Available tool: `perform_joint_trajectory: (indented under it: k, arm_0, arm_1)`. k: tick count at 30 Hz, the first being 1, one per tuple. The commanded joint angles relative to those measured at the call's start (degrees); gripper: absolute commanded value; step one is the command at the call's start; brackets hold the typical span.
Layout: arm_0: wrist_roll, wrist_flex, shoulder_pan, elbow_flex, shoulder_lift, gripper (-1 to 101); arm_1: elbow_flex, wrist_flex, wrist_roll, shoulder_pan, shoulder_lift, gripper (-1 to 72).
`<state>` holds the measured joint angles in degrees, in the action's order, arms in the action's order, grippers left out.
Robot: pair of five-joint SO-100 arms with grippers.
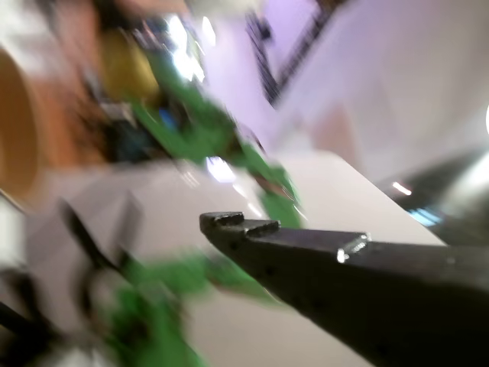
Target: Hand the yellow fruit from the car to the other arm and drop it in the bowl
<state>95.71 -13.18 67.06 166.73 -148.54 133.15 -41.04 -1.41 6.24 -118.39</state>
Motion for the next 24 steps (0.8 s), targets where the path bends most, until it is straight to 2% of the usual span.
perform_joint_trajectory:
  k: [1,5,10,12,15,20,24]
  arm_0:
    - [0.0,-8.6,-5.1,-1.1,-1.8,52]
    - [0.0,-19.8,-10.5,-1.1,-2.4,48]
    - [-0.3,-40.3,-19.7,-1.1,-4.7,48]
    - [-2.2,-45.5,-23.7,-1.1,-4.7,48]
    - [-9.1,-47.6,-29.4,-1.1,-4.8,47]
    - [-25.5,-47.9,-38.2,-1.1,-6.4,44]
    - [-37.7,-47.9,-45.4,-1.1,-6.3,44]
  arm_1:
    - [-6.6,-5.0,-1.1,-3.5,1.0,-0.2]
    - [-8.1,-8.8,-0.5,-6.0,4.0,-0.2]
    - [-8.1,-9.4,0.4,-8.1,8.7,-0.2]
    - [-8.1,-9.7,1.0,-8.8,9.9,-0.2]
    - [-8.6,-11.4,1.5,-9.3,11.6,-0.2]
    - [-10.1,-15.6,1.1,-9.6,14.5,-0.2]
    - [-9.7,-15.7,1.8,-9.8,16.4,-0.2]
